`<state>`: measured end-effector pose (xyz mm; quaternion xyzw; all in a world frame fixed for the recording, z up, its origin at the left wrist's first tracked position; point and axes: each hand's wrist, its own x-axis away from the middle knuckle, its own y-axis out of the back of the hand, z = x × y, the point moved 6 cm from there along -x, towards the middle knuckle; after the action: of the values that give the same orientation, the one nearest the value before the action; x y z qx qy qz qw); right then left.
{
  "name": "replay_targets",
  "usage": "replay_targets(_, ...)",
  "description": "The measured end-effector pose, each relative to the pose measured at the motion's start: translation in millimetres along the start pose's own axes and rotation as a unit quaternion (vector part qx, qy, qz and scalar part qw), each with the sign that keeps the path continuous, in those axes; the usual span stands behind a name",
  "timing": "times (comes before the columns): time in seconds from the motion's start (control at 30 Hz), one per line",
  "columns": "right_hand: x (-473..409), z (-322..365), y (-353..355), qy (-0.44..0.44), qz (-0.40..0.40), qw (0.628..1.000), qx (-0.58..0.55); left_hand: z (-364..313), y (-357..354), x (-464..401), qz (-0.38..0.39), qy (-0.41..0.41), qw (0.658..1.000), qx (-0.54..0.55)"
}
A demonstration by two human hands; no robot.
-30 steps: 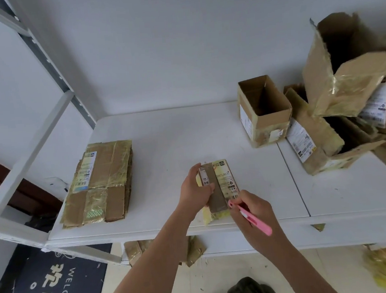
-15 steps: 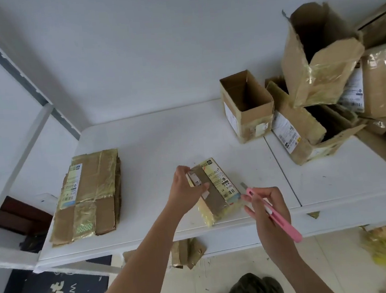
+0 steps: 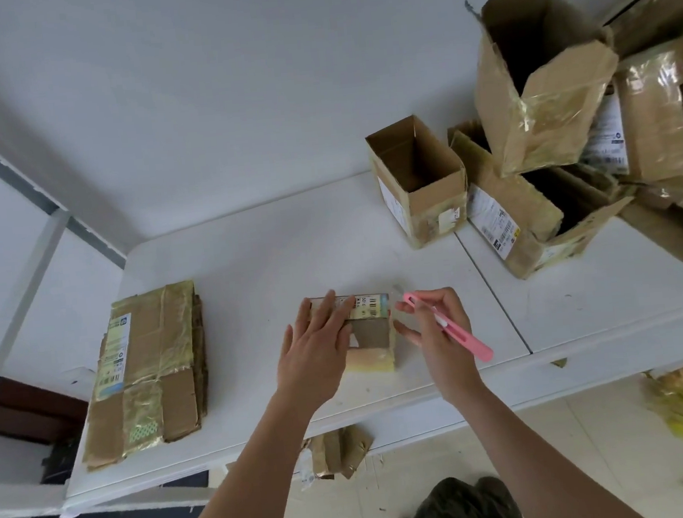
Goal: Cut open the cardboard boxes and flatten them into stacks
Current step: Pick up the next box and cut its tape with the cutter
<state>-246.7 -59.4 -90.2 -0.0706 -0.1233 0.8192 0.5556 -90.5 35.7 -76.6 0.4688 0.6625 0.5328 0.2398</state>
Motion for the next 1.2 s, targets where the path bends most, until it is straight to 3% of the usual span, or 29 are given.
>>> replay_targets(0.17, 8, -12, 6, -0.071, -0.054, 0.994, -0.059, -6, -2, -2, -0.014, 0.012, 1.000, 0.010)
replay_targets(0.53, 9, -11, 3, -0.092, -0.069, 0.992, -0.052, -3, -5, -3, 0.085, 0.017, 0.995, 0.048)
replay_targets(1.2, 34, -13, 15, -0.057, 0.015, 0.997, 0.055, 3, -5, -6, 0.050, -0.003, 0.998, 0.028)
